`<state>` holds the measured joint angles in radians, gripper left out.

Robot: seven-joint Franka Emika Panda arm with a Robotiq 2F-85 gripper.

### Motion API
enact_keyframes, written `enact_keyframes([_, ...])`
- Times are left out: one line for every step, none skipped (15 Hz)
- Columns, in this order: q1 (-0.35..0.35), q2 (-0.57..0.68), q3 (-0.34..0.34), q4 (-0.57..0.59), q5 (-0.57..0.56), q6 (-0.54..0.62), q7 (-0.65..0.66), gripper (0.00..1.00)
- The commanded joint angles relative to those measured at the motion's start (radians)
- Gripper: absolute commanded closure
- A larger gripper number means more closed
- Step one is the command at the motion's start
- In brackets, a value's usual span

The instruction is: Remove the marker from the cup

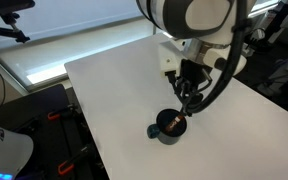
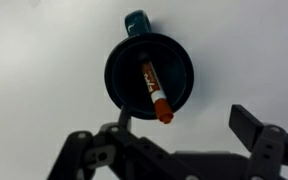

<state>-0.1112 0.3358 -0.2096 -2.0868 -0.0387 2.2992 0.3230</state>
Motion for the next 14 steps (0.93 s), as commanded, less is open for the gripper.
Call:
enact_keyframes([-0.002,0.0,0.002,0.003,-0.001,-0.003,0.0,0.0])
enact_keyframes([0.0,0.003,0.002,0.004,-0.005,0.001,0.002,0.0])
enact_keyframes([0.001,0.012,0.002,0.009,-0.007,0.003,0.006,0.0])
enact_keyframes([0.002,0.021,0.002,0.015,-0.008,0.004,0.009,0.0])
enact_keyframes([0.003,0.033,0.001,0.022,-0.009,0.005,0.013,0.0])
enact_keyframes([0.004,0.048,0.0,0.03,-0.011,0.009,0.018,0.0])
enact_keyframes([0.006,0.064,-0.002,0.041,-0.013,0.008,0.026,0.0])
enact_keyframes([0.006,0.079,-0.002,0.052,-0.011,0.013,0.027,0.0])
enact_keyframes([0.005,0.097,-0.002,0.066,-0.007,0.022,0.027,0.0])
enact_keyframes([0.007,0.116,-0.004,0.083,-0.006,0.022,0.035,0.0])
enact_keyframes([0.006,0.131,-0.005,0.1,-0.003,0.024,0.035,0.0])
enact_keyframes([0.001,0.095,0.0,0.058,0.0,0.012,0.002,0.0])
enact_keyframes([0.001,0.108,0.0,0.067,0.001,0.012,0.002,0.0])
enact_keyframes([0.001,0.112,-0.001,0.067,0.001,0.012,0.002,0.0])
